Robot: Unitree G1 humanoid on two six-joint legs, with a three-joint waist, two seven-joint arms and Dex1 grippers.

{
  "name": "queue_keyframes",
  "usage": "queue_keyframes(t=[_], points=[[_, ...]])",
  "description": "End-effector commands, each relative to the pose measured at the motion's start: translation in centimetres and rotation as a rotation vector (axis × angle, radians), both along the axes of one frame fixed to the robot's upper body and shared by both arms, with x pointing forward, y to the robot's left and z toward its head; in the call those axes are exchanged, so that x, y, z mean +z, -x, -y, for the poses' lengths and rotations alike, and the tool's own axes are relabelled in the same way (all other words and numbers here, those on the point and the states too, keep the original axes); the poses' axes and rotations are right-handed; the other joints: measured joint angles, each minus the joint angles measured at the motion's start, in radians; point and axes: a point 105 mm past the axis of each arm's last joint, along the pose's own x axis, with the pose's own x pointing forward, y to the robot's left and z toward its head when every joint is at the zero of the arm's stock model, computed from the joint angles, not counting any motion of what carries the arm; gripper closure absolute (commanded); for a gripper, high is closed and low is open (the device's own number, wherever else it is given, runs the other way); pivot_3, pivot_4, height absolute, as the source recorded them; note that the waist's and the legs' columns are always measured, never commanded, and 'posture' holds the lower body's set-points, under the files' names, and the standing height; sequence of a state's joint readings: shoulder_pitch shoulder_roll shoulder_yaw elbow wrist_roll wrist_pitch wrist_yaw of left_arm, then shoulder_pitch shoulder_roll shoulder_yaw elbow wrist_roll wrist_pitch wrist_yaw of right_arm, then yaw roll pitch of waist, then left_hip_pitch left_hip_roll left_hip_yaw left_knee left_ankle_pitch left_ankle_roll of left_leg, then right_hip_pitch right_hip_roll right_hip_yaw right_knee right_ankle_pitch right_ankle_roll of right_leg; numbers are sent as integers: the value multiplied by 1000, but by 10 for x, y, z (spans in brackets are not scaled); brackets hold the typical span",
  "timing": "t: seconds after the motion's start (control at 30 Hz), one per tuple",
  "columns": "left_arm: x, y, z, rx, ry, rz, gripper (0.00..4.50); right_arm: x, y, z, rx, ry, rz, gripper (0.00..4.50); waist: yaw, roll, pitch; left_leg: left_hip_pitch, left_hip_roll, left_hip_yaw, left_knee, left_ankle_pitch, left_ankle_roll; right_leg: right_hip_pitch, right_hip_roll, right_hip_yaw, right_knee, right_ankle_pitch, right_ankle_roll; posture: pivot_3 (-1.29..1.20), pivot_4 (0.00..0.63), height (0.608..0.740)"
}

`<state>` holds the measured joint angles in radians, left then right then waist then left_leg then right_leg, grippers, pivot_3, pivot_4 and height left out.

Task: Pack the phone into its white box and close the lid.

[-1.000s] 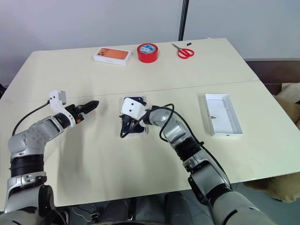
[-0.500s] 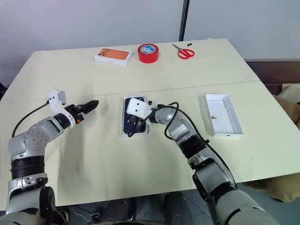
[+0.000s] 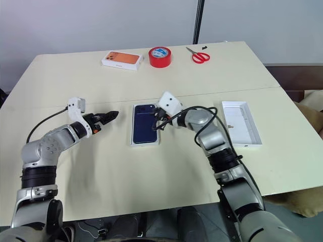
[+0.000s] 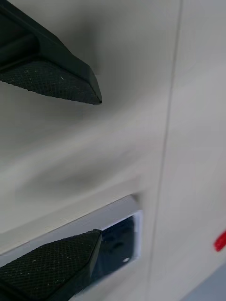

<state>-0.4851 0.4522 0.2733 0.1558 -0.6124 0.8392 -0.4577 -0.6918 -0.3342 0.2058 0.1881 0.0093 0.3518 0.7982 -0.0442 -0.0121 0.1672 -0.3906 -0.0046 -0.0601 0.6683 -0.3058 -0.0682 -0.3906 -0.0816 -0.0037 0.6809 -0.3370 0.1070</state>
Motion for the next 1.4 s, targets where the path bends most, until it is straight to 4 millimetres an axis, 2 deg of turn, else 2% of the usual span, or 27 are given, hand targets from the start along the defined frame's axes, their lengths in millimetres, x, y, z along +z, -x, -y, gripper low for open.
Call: queue_keyframes(t=[0.03, 0.2, 0.23, 0.37, 0.5, 0.57, 0.8, 0.93, 1.17, 1.4], points=[[8, 0, 1, -34, -196, 92, 1347, 5, 4, 30, -53, -1, 18, 4500, 1, 0, 0, 0, 0, 0, 0, 0, 0, 0, 0, 0, 0, 0, 0, 0, 150, 740], [2, 1, 21, -99, -294, 119, 4051, -15, 11, 34, -73, 58, 15, 4500, -2, 0, 0, 0, 0, 2, -1, 0, 0, -1, 1, 1, 0, 0, 0, 0, 150, 740], [-1, 2, 26, -125, -309, 109, 4478, -19, 11, 33, -78, 74, 20, 4500, -3, 0, 0, 0, 0, 2, -1, 0, 0, -1, 1, 1, 0, 0, 0, 0, 150, 740], [-6, 12, 55, -250, -269, 64, 4478, -29, 12, 20, -67, 91, 17, 4500, 0, 0, 0, 0, 0, 2, -1, 0, 0, -1, 1, 1, 0, 0, 0, 0, 150, 740], [-25, 23, 75, -363, -308, -32, 4478, -34, 11, 9, -63, 99, 15, 4500, 2, 0, 0, 0, 0, 2, 0, 0, 0, 0, 1, 1, 0, 0, 0, 0, 150, 740], [-30, 25, 87, -411, -316, -27, 4478, -36, 12, 8, -55, 121, 23, 4500, 5, 0, 0, 0, 0, 1, 0, 0, 0, 0, 0, 1, 0, 0, 0, 0, 150, 740], [-24, 18, 118, -454, -226, -14, 4478, -37, 22, 10, -15, 97, -21, 4500, 32, 0, 0, 0, -1, 1, 1, 0, 1, 1, 0, 1, 0, 0, 0, 0, 150, 740], [-17, 19, 155, -531, -164, 19, 4478, -41, 28, 37, -73, 122, -41, 4500, 52, 0, 0, 0, -3, 0, 2, 1, 2, 3, -2, 1, -1, 0, 0, 0, 150, 740], [-14, 23, 202, -666, -142, 49, 4478, -44, 40, 84, -184, 173, -59, 4500, 58, 0, 0, 0, -4, 0, 3, 1, 3, 4, -2, 1, -2, 0, 0, 0, 150, 740], [-9, 33, 247, -817, -135, 91, 4478, -43, 54, 119, -266, 226, -67, 4500, 59, 0, 0, -1, -5, 0, 4, 0, 3, 5, -1, 0, -3, 0, 1, 0, 150, 740]])
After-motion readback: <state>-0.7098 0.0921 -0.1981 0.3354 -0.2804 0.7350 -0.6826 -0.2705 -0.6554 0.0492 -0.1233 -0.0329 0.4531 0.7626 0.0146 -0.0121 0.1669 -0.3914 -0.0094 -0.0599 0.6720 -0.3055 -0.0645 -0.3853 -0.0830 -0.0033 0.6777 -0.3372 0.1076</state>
